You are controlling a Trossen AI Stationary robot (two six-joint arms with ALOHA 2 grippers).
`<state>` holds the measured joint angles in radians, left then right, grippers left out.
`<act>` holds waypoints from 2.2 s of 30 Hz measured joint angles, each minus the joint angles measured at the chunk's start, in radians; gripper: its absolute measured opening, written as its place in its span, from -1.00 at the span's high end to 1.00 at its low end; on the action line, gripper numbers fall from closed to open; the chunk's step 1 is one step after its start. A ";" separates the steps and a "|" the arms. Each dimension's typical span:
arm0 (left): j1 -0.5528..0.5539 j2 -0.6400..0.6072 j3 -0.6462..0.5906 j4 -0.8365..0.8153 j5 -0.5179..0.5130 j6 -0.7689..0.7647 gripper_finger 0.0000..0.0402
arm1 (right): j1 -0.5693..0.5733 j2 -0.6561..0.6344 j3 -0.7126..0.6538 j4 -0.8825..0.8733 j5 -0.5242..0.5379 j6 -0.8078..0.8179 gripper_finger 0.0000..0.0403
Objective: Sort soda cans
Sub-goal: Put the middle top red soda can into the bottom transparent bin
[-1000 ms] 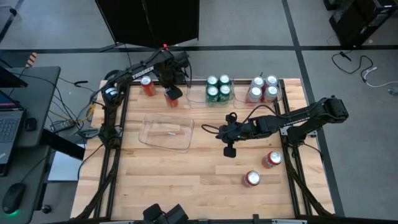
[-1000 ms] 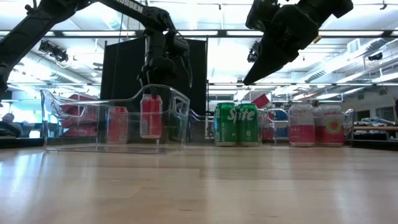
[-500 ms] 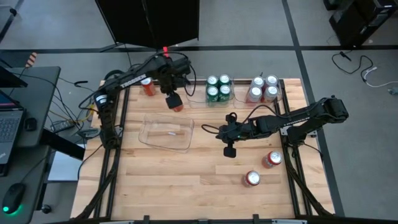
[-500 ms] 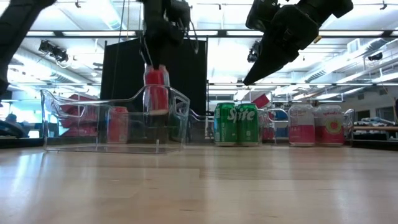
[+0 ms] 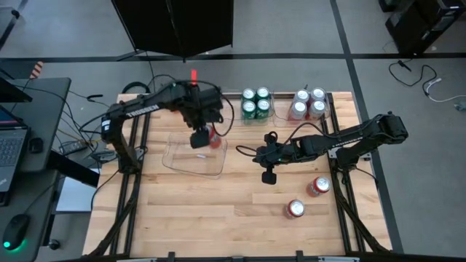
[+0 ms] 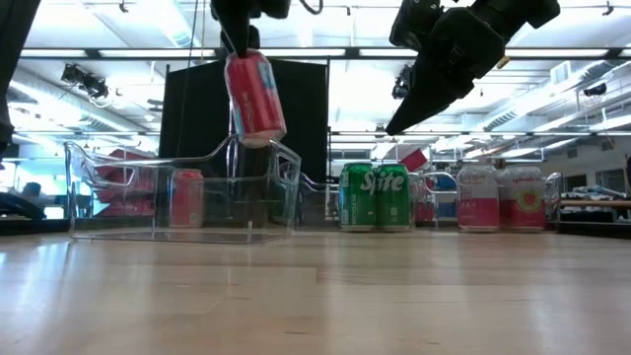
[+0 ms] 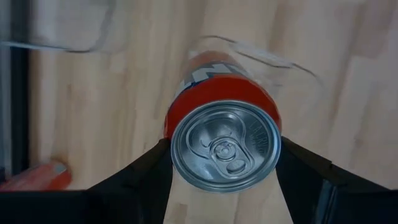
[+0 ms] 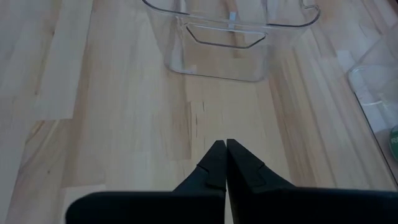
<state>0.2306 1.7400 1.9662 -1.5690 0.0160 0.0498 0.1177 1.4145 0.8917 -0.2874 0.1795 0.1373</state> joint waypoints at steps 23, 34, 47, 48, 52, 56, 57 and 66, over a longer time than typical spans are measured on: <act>-0.021 0.002 -0.365 0.286 0.015 0.150 -0.21 | 0.000 0.000 0.000 0.002 0.000 0.001 1.00; -0.004 0.002 -0.434 0.450 0.009 0.184 -0.21 | -0.001 0.000 0.000 0.010 0.000 0.002 1.00; 0.005 0.057 -0.429 0.487 0.015 0.184 -0.21 | -0.001 0.000 0.000 0.032 0.000 0.001 1.00; 0.005 0.059 -0.427 0.491 0.015 0.184 -0.21 | -0.001 0.000 0.000 0.034 0.000 0.001 1.00; 0.005 0.067 -0.427 0.505 0.014 0.185 -0.21 | -0.001 0.000 0.000 0.039 0.000 0.001 1.00; 0.005 0.072 -0.413 0.517 0.012 0.175 -0.25 | -0.001 0.000 0.000 0.040 0.000 0.000 1.00; 0.005 0.073 -0.408 0.520 0.012 0.173 -0.27 | -0.001 0.000 0.000 0.040 0.001 -0.001 1.00; 0.005 0.076 -0.385 0.516 -0.004 0.148 -0.50 | -0.001 0.000 0.000 0.051 0.000 -0.001 1.00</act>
<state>0.2356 1.8164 1.5810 -1.0529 0.0116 0.1982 0.1165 1.4147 0.8917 -0.2369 0.1799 0.1360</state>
